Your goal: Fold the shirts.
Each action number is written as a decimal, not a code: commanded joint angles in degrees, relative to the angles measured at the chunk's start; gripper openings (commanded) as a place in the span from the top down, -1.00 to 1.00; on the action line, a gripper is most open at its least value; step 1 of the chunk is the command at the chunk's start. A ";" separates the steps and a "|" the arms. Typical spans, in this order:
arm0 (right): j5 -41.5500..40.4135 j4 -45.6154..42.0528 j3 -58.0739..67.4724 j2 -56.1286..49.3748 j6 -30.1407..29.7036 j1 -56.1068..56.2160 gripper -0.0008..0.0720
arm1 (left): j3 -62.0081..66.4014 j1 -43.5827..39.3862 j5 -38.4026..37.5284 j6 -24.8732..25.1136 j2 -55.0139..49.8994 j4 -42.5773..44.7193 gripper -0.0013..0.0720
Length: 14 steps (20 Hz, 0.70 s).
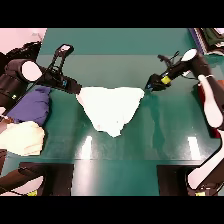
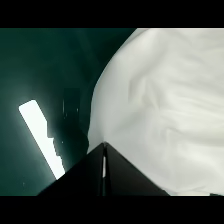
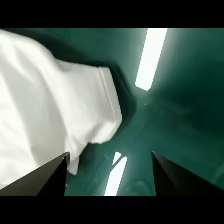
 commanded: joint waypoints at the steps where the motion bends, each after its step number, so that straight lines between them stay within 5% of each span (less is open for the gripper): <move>1: -6.38 2.89 0.04 -4.07 0.22 3.48 -0.46 | 0.20 -0.02 0.22 -0.57 -0.04 0.17 0.90; 3: -9.01 2.89 0.07 -3.82 -0.35 4.94 0.08 | 0.20 -0.02 0.22 -0.57 -0.04 0.17 0.90; 5: -9.97 2.89 0.07 -2.80 -2.89 5.16 0.93 | 0.20 -0.02 0.26 -0.59 -0.02 0.13 0.90; 14: -16.70 2.58 4.46 25.77 -4.68 -1.75 0.93 | 27.04 -0.02 0.42 -0.92 6.88 2.91 0.91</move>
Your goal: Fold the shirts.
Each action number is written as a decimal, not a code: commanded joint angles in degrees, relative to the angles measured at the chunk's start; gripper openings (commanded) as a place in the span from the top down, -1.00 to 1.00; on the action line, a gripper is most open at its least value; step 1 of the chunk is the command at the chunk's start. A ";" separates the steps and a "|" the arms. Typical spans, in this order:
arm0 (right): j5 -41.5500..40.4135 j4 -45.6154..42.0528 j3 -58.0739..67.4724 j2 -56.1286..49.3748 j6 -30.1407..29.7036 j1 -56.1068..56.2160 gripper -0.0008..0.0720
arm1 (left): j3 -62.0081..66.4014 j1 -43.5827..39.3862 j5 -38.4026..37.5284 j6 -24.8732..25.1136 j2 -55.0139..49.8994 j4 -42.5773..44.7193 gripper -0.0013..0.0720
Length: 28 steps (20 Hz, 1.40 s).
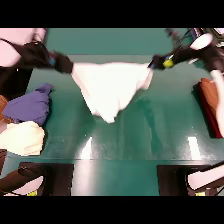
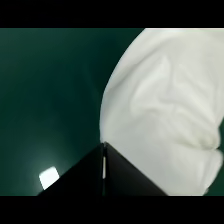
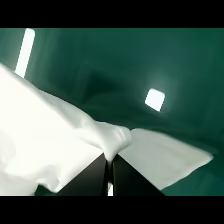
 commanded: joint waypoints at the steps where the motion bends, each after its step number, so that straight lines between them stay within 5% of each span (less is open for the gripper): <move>1: -1.99 -0.37 5.20 13.07 -1.11 -2.99 0.93 | 13.49 -0.02 0.17 -0.02 4.44 0.17 0.91; 5: -1.70 -1.73 13.03 23.32 -1.22 -3.82 0.93 | 21.11 -0.02 -0.11 -0.02 10.67 -1.33 0.90; 14: -2.95 -16.74 2.16 43.45 0.02 -3.85 0.93 | 28.87 -0.02 -1.29 0.17 16.33 -11.39 0.90; 17: -0.61 -17.22 -1.16 42.34 1.64 -3.85 0.93 | 25.42 -0.02 -11.50 -0.24 14.43 -12.74 0.90; 20: 7.02 -14.91 -7.48 35.43 1.70 -3.17 0.93 | 13.31 -0.02 -24.81 -1.14 11.06 -12.76 0.90; 22: 9.42 -14.93 -13.31 29.86 1.66 -2.12 0.93 | 0.48 -0.04 -26.14 -1.07 9.49 -12.79 0.91; 28: 3.28 -14.86 -28.22 15.41 1.42 0.94 0.93 | -40.57 -0.02 -7.74 0.57 8.48 -16.76 0.90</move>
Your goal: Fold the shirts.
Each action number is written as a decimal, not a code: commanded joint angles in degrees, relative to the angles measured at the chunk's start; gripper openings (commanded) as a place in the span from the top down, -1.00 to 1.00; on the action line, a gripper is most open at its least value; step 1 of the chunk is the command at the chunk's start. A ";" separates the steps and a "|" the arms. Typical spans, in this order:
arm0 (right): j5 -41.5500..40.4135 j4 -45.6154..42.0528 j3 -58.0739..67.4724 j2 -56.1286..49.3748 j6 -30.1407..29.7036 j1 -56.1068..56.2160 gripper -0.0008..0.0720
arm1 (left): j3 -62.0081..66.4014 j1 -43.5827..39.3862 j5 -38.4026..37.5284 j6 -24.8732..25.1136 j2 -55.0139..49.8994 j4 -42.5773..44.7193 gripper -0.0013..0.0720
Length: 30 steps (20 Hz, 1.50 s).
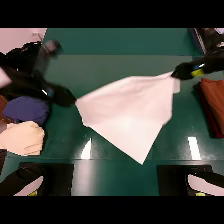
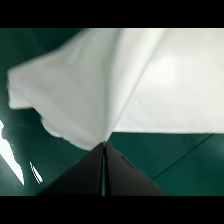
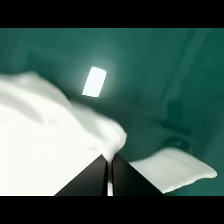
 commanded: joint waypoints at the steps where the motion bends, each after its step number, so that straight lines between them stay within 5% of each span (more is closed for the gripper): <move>1: -1.62 0.22 -6.16 -6.73 -0.07 1.20 0.93 | -21.33 -0.04 8.59 3.13 -0.48 -3.91 0.90; 4: -0.94 0.22 -6.12 -6.88 -0.07 1.18 0.93 | -27.58 -0.02 5.97 3.74 -0.48 -4.92 0.81; 5: -1.01 0.17 -6.12 -6.27 -0.07 1.18 0.93 | -27.26 -0.02 4.96 4.50 -0.44 -5.05 0.05; 6: -1.11 0.13 -6.12 -5.55 -0.07 1.18 0.93 | -26.14 -0.02 4.59 4.44 -0.33 -5.09 -0.50; 11: -0.83 0.09 -6.14 -2.36 -0.07 1.18 0.93 | -9.29 -0.02 4.28 4.48 -0.07 -3.85 -0.40; 16: 0.28 0.17 -6.14 -2.12 -0.07 1.18 0.93 | 3.13 2.14 12.76 3.15 -5.73 3.10 -0.40; 21: 3.06 0.17 -6.14 -2.12 -0.07 1.18 0.93 | 9.09 9.18 9.09 3.61 -26.18 -2.38 -0.40; 24: 2.95 0.17 -6.14 -2.12 -0.04 1.18 0.93 | 10.45 10.21 4.76 9.73 -35.15 -10.16 -0.40; 30: 2.78 0.22 -6.14 -2.14 -0.04 1.18 0.93 | 10.45 9.73 11.58 11.47 -39.63 -14.12 -0.40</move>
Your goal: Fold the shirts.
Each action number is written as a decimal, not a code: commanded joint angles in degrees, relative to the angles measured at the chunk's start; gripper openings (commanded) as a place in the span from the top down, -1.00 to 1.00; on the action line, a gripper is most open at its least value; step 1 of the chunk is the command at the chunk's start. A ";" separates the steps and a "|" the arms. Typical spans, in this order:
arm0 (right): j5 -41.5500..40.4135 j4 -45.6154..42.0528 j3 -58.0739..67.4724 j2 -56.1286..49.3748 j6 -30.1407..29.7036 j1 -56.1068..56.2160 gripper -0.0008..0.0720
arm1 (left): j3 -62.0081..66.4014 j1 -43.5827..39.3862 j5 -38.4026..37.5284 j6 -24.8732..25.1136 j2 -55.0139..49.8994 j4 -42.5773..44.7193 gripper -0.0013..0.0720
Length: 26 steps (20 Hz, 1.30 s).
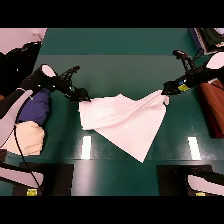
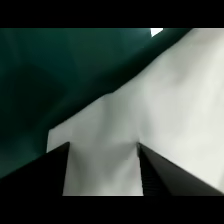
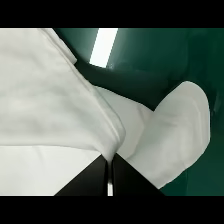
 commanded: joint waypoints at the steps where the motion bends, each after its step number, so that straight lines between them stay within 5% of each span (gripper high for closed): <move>1: -0.02 0.04 0.00 -0.02 0.02 0.04 0.93 | 0.28 0.13 3.06 1.20 -2.21 -2.16 -0.40; 2: -0.07 0.04 0.00 -0.02 0.02 0.04 0.93 | 0.28 0.13 2.99 1.22 -2.19 -2.19 -0.24; 3: -0.11 0.04 0.00 -0.02 0.04 0.04 0.93 | 0.28 0.13 2.49 1.99 -2.19 -2.19 0.48; 4: -0.15 0.04 0.00 -0.02 0.04 0.04 0.93 | 0.28 0.13 2.21 2.69 -2.19 -2.21 0.88; 12: -0.57 -0.20 1.73 2.54 0.04 -0.94 0.93 | 10.27 0.74 5.03 3.08 7.26 4.02 0.91; 19: -5.29 -0.42 24.24 10.19 0.04 -4.98 0.93 | 28.92 0.72 10.67 3.13 28.74 8.37 0.91; 26: -4.92 -0.57 39.74 15.32 0.00 -5.31 0.93 | 30.95 0.72 18.10 3.13 42.71 8.17 0.91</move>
